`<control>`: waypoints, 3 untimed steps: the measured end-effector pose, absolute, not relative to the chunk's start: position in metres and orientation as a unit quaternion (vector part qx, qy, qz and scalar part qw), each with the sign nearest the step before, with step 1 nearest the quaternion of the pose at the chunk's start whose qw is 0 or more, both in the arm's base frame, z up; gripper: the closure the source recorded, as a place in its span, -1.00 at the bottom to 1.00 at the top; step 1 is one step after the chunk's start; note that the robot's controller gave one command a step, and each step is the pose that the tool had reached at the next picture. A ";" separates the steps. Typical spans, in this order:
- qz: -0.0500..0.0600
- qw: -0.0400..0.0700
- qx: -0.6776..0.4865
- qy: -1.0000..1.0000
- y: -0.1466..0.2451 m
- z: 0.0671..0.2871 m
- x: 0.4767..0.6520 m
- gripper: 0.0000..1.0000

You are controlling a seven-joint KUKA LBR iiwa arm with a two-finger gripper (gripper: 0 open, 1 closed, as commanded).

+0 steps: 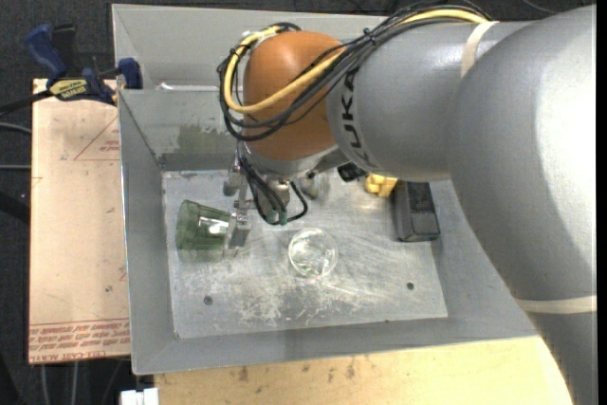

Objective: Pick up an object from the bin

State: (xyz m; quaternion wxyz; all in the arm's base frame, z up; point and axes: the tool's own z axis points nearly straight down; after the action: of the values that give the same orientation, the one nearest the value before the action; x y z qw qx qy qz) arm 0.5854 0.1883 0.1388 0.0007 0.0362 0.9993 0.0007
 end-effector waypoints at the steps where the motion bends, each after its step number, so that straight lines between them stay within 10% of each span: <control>1: 0.000 0.001 0.049 0.999 0.198 0.096 0.591 -1.00; 2: 0.005 0.005 0.079 0.997 0.197 0.082 0.595 1.00; 3: 0.005 0.006 0.080 0.997 0.197 0.082 0.595 1.00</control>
Offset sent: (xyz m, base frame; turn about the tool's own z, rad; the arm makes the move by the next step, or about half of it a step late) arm 0.0036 0.0041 -0.0688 0.0882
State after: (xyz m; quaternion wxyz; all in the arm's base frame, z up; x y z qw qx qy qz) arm 0.5950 0.1965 0.0823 0.0058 0.0797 0.9968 0.0050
